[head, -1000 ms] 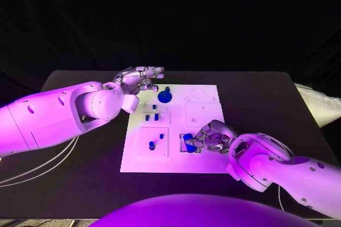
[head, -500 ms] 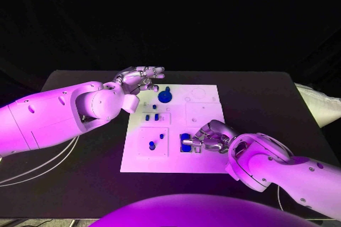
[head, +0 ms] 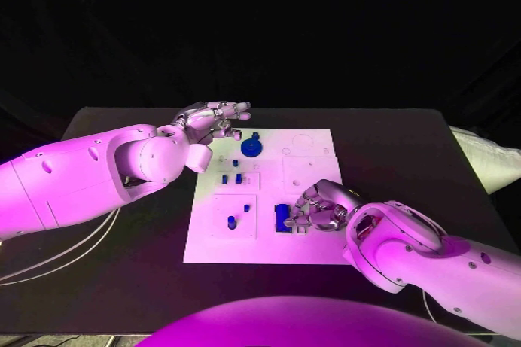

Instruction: Assemble the parts on the task board

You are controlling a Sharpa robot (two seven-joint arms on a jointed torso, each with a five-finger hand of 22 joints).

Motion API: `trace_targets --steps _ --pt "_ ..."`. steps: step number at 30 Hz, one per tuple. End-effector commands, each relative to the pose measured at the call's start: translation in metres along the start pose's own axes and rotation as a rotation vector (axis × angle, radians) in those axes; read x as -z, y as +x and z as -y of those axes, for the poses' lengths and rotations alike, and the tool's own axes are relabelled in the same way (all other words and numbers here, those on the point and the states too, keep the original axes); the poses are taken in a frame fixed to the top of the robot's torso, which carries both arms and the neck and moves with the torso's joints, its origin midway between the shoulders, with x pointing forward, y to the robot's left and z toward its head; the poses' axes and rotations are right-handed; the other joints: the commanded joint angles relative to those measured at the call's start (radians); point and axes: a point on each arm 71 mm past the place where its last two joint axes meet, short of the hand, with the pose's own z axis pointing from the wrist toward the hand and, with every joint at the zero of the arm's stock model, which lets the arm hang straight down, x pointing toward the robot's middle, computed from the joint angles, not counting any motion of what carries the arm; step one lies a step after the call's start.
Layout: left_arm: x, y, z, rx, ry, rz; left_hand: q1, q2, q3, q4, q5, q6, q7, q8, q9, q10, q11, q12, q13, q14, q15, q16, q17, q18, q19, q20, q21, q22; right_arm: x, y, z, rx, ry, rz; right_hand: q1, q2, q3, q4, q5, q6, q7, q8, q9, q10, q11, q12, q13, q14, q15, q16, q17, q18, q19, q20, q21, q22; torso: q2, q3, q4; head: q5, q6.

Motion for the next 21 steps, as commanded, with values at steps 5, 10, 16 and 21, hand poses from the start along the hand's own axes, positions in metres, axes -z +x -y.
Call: trace_targets --steps 5,10,16,21 --pt "0.0 0.002 0.0 0.001 0.005 -0.021 0.003 0.009 -0.005 0.0 0.003 -0.005 -0.001 0.005 0.001 -0.005 -0.001 0.006 0.001 -0.007 0.003 0.002 -0.001 0.019 -0.006 0.002 -0.005 -0.001 -0.001 -0.001 -0.003 0.087 -0.035 0.047 -0.001 0.013 -0.002 -0.001 -0.004 0.008 0.001 0.011 0.007 0.007 -0.005 -0.006 -0.004 0.055 -0.01 -0.002 0.003 -0.019 0.007 -0.004 0.003 0.041 0.0 0.0001 0.0005 0.0 0.0" --pt "0.0 0.002 0.001 0.001 0.005 -0.019 0.003 0.009 -0.005 0.0 0.003 -0.005 -0.001 0.005 0.001 -0.005 -0.001 0.006 0.001 -0.007 0.003 0.002 -0.001 0.019 -0.006 0.002 -0.005 -0.001 0.003 -0.003 -0.003 0.063 -0.035 0.058 -0.026 0.013 -0.013 0.011 0.011 0.008 -0.001 0.02 0.014 0.017 -0.006 0.009 0.007 0.054 -0.011 -0.004 0.001 -0.019 0.006 -0.005 0.002 0.04 0.001 0.0004 -0.0014 0.001 0.0" --pt "0.001 0.0 0.001 0.0 0.005 -0.017 0.003 0.009 -0.005 0.0 0.003 -0.005 -0.001 0.005 0.001 -0.005 -0.001 0.006 0.001 -0.007 0.003 0.002 -0.001 0.019 -0.006 0.002 -0.005 -0.001 0.015 -0.012 0.002 0.019 -0.021 0.073 -0.057 0.009 -0.028 0.032 0.033 -0.002 -0.001 0.024 0.019 0.02 -0.006 0.015 0.014 0.054 -0.012 -0.005 0.001 -0.018 0.006 -0.006 0.001 0.038 -0.001 0.0002 -0.0031 -0.009 0.0" --pt "0.002 -0.001 0.001 -0.002 0.006 -0.014 0.003 0.009 -0.005 0.0 0.003 -0.005 -0.001 0.005 0.001 -0.005 -0.001 0.006 0.001 -0.007 0.003 0.002 -0.001 0.019 -0.006 0.002 -0.005 -0.001 0.025 -0.028 0.015 0.018 0.012 0.087 -0.041 0.02 -0.022 0.03 0.066 -0.039 0.009 0.0 0.011 0.018 0.001 0.012 0.015 0.055 -0.007 -0.003 0.005 -0.019 0.006 -0.003 0.001 0.039 -0.001 -0.0008 -0.0037 -0.015 0.0"
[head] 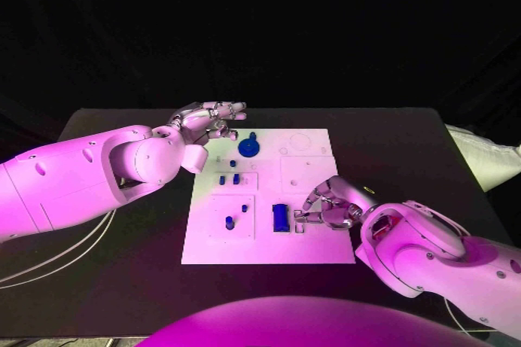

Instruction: Assemble the parts on the task board

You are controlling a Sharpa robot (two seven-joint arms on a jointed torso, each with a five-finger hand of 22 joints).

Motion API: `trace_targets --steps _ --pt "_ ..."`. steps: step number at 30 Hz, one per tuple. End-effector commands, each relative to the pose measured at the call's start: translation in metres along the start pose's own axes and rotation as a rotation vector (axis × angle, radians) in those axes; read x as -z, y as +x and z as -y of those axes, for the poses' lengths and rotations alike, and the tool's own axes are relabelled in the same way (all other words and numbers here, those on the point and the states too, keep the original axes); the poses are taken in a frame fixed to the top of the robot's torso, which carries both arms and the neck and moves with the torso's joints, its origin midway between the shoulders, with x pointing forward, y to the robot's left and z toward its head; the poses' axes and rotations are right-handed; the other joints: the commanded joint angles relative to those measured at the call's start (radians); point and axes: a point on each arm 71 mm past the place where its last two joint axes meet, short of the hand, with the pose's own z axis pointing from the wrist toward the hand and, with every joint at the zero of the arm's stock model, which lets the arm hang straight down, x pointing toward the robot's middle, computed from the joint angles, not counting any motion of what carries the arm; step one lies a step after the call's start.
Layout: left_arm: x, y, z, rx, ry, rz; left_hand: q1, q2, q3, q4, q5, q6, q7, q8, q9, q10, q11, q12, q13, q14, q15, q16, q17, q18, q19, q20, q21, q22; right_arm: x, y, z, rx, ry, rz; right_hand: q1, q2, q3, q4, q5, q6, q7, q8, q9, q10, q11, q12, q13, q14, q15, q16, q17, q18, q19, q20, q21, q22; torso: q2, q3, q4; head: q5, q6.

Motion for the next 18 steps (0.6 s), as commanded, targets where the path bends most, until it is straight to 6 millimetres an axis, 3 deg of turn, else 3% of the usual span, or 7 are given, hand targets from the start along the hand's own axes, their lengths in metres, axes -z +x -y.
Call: trace_targets --steps 1,5,10,18 --pt "0.0 0.002 0.001 0.0 0.006 -0.02 0.003 0.009 -0.005 0.0 0.003 -0.005 -0.001 0.005 0.001 -0.005 -0.001 0.006 0.001 -0.007 0.003 0.002 -0.001 0.019 -0.006 0.002 -0.005 -0.001 0.003 -0.008 0.005 -0.027 0.019 0.011 0.011 0.012 0.007 0.0 0.014 -0.017 0.006 -0.014 -0.005 -0.001 0.009 -0.003 -0.002 0.055 0.001 -0.003 0.002 -0.005 0.006 -0.003 0.001 0.039 -0.001 -0.0012 -0.0004 -0.005 0.0" --pt "0.001 0.001 0.001 -0.001 0.007 -0.018 0.003 0.009 -0.005 0.0 0.003 -0.005 -0.001 0.005 0.001 -0.005 -0.001 0.006 0.001 -0.007 0.003 0.002 -0.001 0.019 -0.006 0.002 -0.005 -0.001 0.007 -0.023 0.023 0.013 0.06 0.012 0.03 0.027 0.015 -0.006 0.046 -0.033 0.016 -0.042 -0.021 -0.006 0.017 -0.013 -0.007 0.056 0.009 -0.001 0.006 -0.006 0.007 0.004 0.002 0.042 -0.001 -0.0007 -0.0039 -0.009 0.0" --pt "0.001 0.001 0.001 -0.002 0.008 -0.017 0.004 0.009 -0.005 -0.001 0.003 -0.005 -0.001 0.006 0.001 -0.006 -0.001 0.008 0.002 -0.007 0.003 0.002 -0.002 0.019 -0.005 0.002 -0.006 -0.002 0.008 -0.029 0.036 0.058 0.09 0.005 0.035 0.039 0.018 -0.003 0.066 -0.019 0.017 -0.055 -0.03 -0.003 0.018 -0.01 -0.003 0.056 0.01 0.0 0.008 -0.006 0.008 0.007 0.003 0.044 0.0 0.0009 -0.0071 -0.009 0.003" --pt "0.002 0.001 0.001 -0.003 0.009 -0.018 0.005 0.01 -0.007 -0.002 0.003 -0.007 -0.001 0.007 0.001 -0.009 -0.001 0.012 0.003 -0.008 0.003 0.003 -0.003 0.019 -0.005 0.002 -0.006 -0.002 0.008 -0.023 0.044 0.097 0.103 -0.01 0.022 0.039 0.008 0.013 0.065 0.022 0.009 -0.063 -0.037 0.002 0.012 -0.011 -0.001 0.055 0.007 -0.002 0.006 -0.005 0.008 0.005 0.003 0.044 -0.001 0.0008 -0.004 -0.012 0.013"
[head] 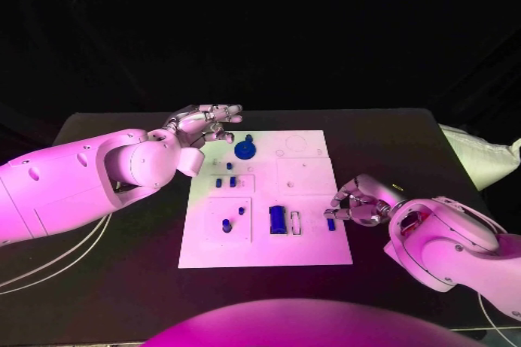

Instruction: Assemble the parts on the task board

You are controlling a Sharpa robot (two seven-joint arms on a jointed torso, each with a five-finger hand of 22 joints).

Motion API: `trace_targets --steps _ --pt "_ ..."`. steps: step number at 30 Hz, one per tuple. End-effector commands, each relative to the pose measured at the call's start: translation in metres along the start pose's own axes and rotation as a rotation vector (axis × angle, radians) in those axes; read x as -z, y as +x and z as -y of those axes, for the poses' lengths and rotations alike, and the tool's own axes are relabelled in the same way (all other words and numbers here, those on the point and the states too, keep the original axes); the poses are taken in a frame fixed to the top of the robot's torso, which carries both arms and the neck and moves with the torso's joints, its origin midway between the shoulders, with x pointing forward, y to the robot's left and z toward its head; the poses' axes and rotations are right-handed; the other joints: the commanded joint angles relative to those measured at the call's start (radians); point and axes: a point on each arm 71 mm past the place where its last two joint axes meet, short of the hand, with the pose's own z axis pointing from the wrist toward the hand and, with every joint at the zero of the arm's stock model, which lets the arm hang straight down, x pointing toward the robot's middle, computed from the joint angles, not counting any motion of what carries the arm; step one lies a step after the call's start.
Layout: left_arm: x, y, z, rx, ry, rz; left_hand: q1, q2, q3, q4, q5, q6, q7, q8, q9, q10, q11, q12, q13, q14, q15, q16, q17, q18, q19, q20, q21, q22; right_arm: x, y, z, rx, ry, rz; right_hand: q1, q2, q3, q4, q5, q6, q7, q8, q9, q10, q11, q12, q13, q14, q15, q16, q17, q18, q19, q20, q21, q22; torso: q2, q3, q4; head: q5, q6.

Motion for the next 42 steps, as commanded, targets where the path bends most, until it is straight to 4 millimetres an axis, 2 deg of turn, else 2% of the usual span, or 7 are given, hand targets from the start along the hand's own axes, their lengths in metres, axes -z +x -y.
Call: trace_targets --steps 1,6,12,21,31,37,42 --pt "0.0 0.002 0.001 -0.001 0.008 -0.02 0.001 0.006 -0.004 0.001 0.003 -0.007 -0.001 0.003 0.001 -0.009 -0.001 0.002 0.001 -0.004 0.0 0.003 -0.001 0.019 -0.005 0.002 -0.006 -0.001 0.0 0.004 0.0 0.046 -0.014 -0.02 -0.007 0.0 -0.002 0.007 -0.004 0.014 -0.002 -0.004 -0.001 0.006 -0.003 -0.001 0.001 0.059 0.002 -0.002 -0.001 -0.005 0.008 0.005 0.003 0.044 0.0 -0.0003 0.0025 -0.001 0.007" --pt "0.0 0.003 0.001 -0.001 0.008 -0.021 0.001 0.006 -0.004 0.001 0.003 -0.007 -0.001 0.003 0.001 -0.009 -0.001 0.002 0.001 -0.004 0.0 0.003 -0.001 0.019 -0.005 0.002 -0.006 -0.001 -0.002 0.005 0.001 0.084 -0.015 -0.017 -0.009 0.001 -0.004 0.01 -0.009 0.024 -0.005 -0.004 0.0 0.006 -0.006 -0.004 0.0 0.059 0.0 -0.002 -0.001 -0.005 0.008 0.003 0.003 0.044 -0.001 -0.002 0.0038 -0.004 0.012" --pt "0.0 0.003 0.001 -0.001 0.007 -0.022 0.001 0.005 -0.005 0.001 0.003 -0.007 -0.001 0.004 0.001 -0.01 -0.001 0.003 0.001 -0.005 0.0 0.003 -0.001 0.019 -0.005 0.002 -0.006 -0.001 -0.006 0.008 0.001 0.135 -0.022 -0.009 -0.018 -0.004 -0.011 0.019 -0.012 0.028 -0.005 -0.009 -0.001 0.005 -0.006 -0.008 -0.002 0.058 -0.001 -0.005 -0.005 -0.005 0.007 0.002 0.002 0.043 0.001 -0.0009 0.003 -0.006 0.015" --pt "0.0 0.002 0.001 -0.001 0.006 -0.021 0.001 0.005 -0.005 0.001 0.003 -0.007 -0.001 0.004 0.001 -0.01 -0.001 0.003 0.001 -0.005 0.0 0.003 -0.001 0.019 -0.005 0.002 -0.006 -0.001 -0.009 0.01 0.003 0.23 -0.032 0.005 -0.021 -0.006 -0.014 0.021 -0.01 0.029 -0.006 -0.012 -0.001 0.002 -0.006 -0.015 -0.006 0.058 -0.001 -0.005 -0.005 -0.005 0.007 0.001 0.002 0.044 0.0 -0.001 0.0023 -0.005 0.012" --pt "0.0 0.002 0.001 -0.001 0.005 -0.022 0.001 0.005 -0.005 0.001 0.003 -0.007 -0.001 0.004 0.001 -0.01 -0.001 0.003 0.001 -0.005 0.0 0.003 -0.001 0.019 -0.005 0.002 -0.006 -0.001 -0.012 0.017 0.004 0.277 -0.029 -0.017 -0.021 -0.008 -0.016 0.022 -0.012 0.034 -0.007 -0.011 0.0 0.001 -0.007 -0.017 -0.007 0.058 -0.001 -0.006 -0.006 -0.005 0.007 0.001 0.002 0.044 0.0 0.0007 0.0028 -0.002 0.008" --pt "0.0 0.001 0.0 -0.002 0.005 -0.021 0.001 0.005 -0.005 0.001 0.003 -0.007 -0.001 0.004 0.001 -0.01 -0.001 0.003 0.001 -0.005 0.0 0.003 -0.001 0.019 -0.005 0.002 -0.006 -0.001 -0.013 0.025 0.005 0.285 -0.027 -0.04 -0.02 -0.008 -0.016 0.023 -0.012 0.037 -0.008 -0.011 0.0 0.001 -0.008 -0.018 -0.008 0.058 -0.002 -0.006 -0.006 -0.005 0.007 0.001 0.002 0.044 0.0 -0.0007 0.0031 0.0 0.005" --pt "0.0 0.001 0.0 -0.004 0.003 -0.021 0.001 0.005 -0.005 0.001 0.003 -0.007 -0.001 0.004 0.001 -0.01 -0.001 0.003 0.001 -0.005 0.0 0.003 -0.001 0.019 -0.005 0.002 -0.006 -0.001 -0.013 0.028 0.006 0.301 -0.023 -0.063 0.009 0.0 -0.004 0.012 -0.011 0.046 -0.012 -0.013 0.003 -0.001 -0.012 -0.026 -0.013 0.058 -0.005 -0.006 -0.004 -0.006 0.008 -0.001 0.004 0.047 0.0 -0.0003 0.0031 0.002 0.003"
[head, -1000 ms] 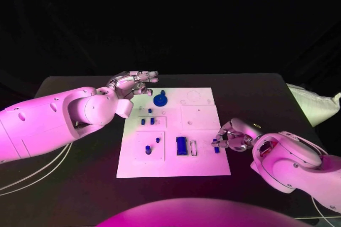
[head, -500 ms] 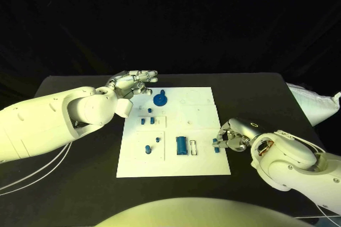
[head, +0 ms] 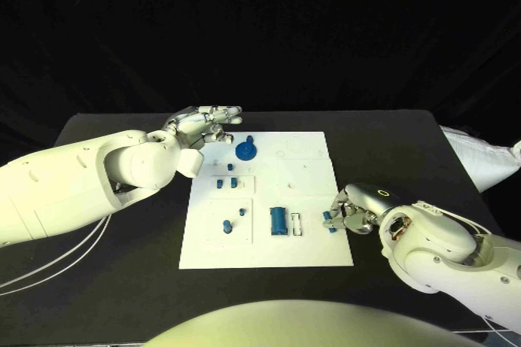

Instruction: Assemble the parts on the task board

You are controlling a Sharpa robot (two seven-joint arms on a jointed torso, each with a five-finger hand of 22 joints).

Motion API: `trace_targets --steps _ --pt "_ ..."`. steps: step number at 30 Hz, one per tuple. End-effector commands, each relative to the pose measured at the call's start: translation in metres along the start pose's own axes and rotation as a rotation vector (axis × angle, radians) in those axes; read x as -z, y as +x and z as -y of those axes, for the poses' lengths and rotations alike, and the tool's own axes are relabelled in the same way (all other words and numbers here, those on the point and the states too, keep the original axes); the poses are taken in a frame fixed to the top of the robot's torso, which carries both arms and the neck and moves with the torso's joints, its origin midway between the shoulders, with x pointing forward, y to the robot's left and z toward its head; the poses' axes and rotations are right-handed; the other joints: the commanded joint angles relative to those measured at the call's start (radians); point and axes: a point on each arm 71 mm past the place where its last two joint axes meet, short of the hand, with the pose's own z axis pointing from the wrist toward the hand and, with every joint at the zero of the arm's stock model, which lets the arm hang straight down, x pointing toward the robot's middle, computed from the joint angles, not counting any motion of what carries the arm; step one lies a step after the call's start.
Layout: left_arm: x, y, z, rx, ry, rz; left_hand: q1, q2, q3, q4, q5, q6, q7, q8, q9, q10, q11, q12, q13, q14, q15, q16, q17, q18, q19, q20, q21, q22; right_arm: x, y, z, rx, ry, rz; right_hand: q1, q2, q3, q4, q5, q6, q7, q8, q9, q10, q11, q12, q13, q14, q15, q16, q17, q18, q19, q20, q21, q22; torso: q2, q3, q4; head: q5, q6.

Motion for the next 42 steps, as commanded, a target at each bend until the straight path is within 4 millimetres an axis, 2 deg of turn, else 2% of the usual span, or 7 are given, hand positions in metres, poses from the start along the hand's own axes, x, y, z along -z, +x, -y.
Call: trace_targets --steps 1,12,17,19,23,33,42 --pt "0.0 0.002 0.0 -0.001 0.004 -0.021 0.001 0.005 -0.005 0.001 0.003 -0.007 -0.001 0.004 0.001 -0.006 0.002 0.003 0.002 -0.004 0.0 0.003 -0.002 0.019 -0.005 0.002 -0.006 -0.001 0.001 0.009 0.002 0.059 0.009 -0.059 0.03 0.007 0.014 -0.006 -0.004 0.009 0.0 -0.008 0.002 -0.002 -0.005 -0.009 -0.003 0.058 -0.006 -0.005 0.003 -0.006 0.009 -0.002 0.004 0.048 0.0 -0.0001 -0.0011 0.003 -0.001" --pt "0.0 0.002 0.0 -0.002 0.002 -0.022 0.001 0.005 -0.005 0.001 0.003 -0.007 -0.001 0.004 0.001 -0.006 0.002 0.003 0.002 -0.004 0.0 0.003 -0.002 0.019 -0.005 0.002 -0.006 -0.001 0.002 0.015 -0.002 0.095 -0.002 -0.109 0.142 0.032 0.093 -0.066 -0.049 0.027 -0.008 -0.023 0.008 -0.004 -0.014 -0.026 -0.011 0.06 -0.015 0.0 0.017 -0.007 0.011 -0.011 0.006 0.054 0.0 0.0004 -0.0005 0.004 -0.003" --pt "0.0 0.002 0.0 -0.002 0.001 -0.022 0.001 0.005 -0.005 0.001 0.003 -0.007 -0.001 0.004 0.001 -0.006 0.002 0.003 0.002 -0.004 0.0 0.003 -0.002 0.019 -0.005 0.002 -0.006 -0.001 0.002 0.016 -0.004 0.082 -0.007 -0.099 0.15 0.043 0.119 -0.07 -0.054 0.032 -0.009 -0.028 0.009 0.0 -0.015 -0.025 -0.009 0.061 -0.015 0.003 0.023 -0.008 0.011 -0.011 0.006 0.055 0.0 -0.0002 -0.0015 0.003 -0.004" --pt "0.0 0.002 0.0 -0.002 0.001 -0.023 0.001 0.005 -0.005 0.001 0.003 -0.007 -0.001 0.004 0.001 -0.006 0.002 0.003 0.002 -0.004 0.0 0.003 -0.002 0.019 -0.005 0.002 -0.006 -0.001 0.002 0.015 -0.006 0.062 -0.01 -0.083 0.145 0.049 0.128 -0.067 -0.05 0.034 -0.01 -0.03 0.009 0.004 -0.016 -0.022 -0.007 0.062 -0.015 0.005 0.027 -0.008 0.012 -0.012 0.008 0.058 0.0 -0.0004 -0.0018 0.003 -0.003" --pt "-0.001 0.003 0.0 -0.002 0.0 -0.025 0.001 0.005 -0.005 0.001 0.003 -0.007 -0.001 0.004 0.001 -0.006 0.002 0.003 0.002 -0.004 0.0 0.003 -0.002 0.019 -0.005 0.002 -0.006 -0.001 0.002 0.013 -0.01 -0.005 -0.013 -0.048 0.098 0.056 0.142 -0.032 -0.028 0.038 -0.011 -0.039 0.01 0.016 -0.016 -0.016 -0.002 0.064 -0.015 0.009 0.036 -0.01 0.017 -0.012 0.012 0.066 -0.001 0.0 -0.0014 0.002 -0.003" --pt "0.0 0.003 0.0 -0.003 0.0 -0.025 0.001 0.005 -0.005 0.001 0.003 -0.007 -0.001 0.004 0.001 -0.006 0.002 0.003 0.002 -0.004 0.0 0.003 -0.002 0.019 -0.005 0.002 -0.006 -0.001 0.008 0.006 -0.024 -0.178 -0.029 0.019 0.058 0.038 0.172 0.0 0.002 0.048 -0.014 -0.049 0.015 0.027 -0.019 -0.008 0.007 0.066 -0.018 0.016 0.05 -0.012 0.022 -0.015 0.018 0.077 -0.001 -0.0008 -0.0001 0.003 -0.003" --pt "0.0 0.003 -0.001 -0.004 0.0 -0.027 0.001 0.005 -0.005 0.001 0.003 -0.007 -0.001 0.004 0.001 -0.006 0.002 0.003 0.002 -0.004 0.0 0.003 -0.002 0.019 -0.005 0.002 -0.006 -0.001 0.007 0.009 -0.032 -0.257 -0.026 -0.016 0.039 0.022 0.194 0.018 0.026 0.053 -0.014 -0.056 0.018 0.03 -0.019 -0.007 0.011 0.067 -0.018 0.017 0.053 -0.013 0.024 -0.016 0.02 0.08 -0.001 -0.0015 -0.0014 0.006 -0.005"
